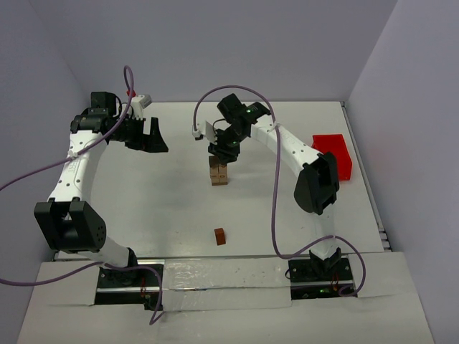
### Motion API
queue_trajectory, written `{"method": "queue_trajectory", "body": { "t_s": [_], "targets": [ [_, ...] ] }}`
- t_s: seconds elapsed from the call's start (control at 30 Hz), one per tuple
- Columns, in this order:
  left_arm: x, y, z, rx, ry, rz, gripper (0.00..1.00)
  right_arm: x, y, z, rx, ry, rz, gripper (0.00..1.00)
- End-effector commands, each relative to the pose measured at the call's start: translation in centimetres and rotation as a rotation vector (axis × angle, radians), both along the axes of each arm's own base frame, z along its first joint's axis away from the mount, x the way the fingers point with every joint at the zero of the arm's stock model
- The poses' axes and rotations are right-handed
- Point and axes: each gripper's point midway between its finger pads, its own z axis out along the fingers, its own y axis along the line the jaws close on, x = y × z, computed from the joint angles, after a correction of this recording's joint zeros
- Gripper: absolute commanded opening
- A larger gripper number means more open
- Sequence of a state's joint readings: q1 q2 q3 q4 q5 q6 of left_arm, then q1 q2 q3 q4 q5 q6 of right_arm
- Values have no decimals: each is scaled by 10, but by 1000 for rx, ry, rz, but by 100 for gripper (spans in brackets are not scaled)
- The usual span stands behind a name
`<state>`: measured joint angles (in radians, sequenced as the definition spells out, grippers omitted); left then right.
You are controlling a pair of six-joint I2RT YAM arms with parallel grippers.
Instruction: Build the wood block tower
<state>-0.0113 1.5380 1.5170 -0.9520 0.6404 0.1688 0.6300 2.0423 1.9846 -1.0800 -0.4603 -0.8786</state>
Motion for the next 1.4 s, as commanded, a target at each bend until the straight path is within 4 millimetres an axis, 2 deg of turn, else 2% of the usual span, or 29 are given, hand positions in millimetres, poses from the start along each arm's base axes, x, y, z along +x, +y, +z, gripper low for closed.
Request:
{"method": "queue_trajectory", "body": {
  "t_s": [0.0, 0.93, 1.13, 1.37],
  "targets": [
    [8, -2, 16, -18, -52, -16, 99, 4, 9, -5, 18, -8, -1, 13],
    [10, -3, 16, -23, -53, -22, 99, 1, 5, -9, 23, -10, -8, 15],
    [10, -3, 15, -22, -52, -23, 99, 0, 5, -11, 24, -3, -10, 20],
    [10, -4, 17, -22, -56, -25, 99, 1, 5, -10, 22, -12, -7, 33]
  ]
}}
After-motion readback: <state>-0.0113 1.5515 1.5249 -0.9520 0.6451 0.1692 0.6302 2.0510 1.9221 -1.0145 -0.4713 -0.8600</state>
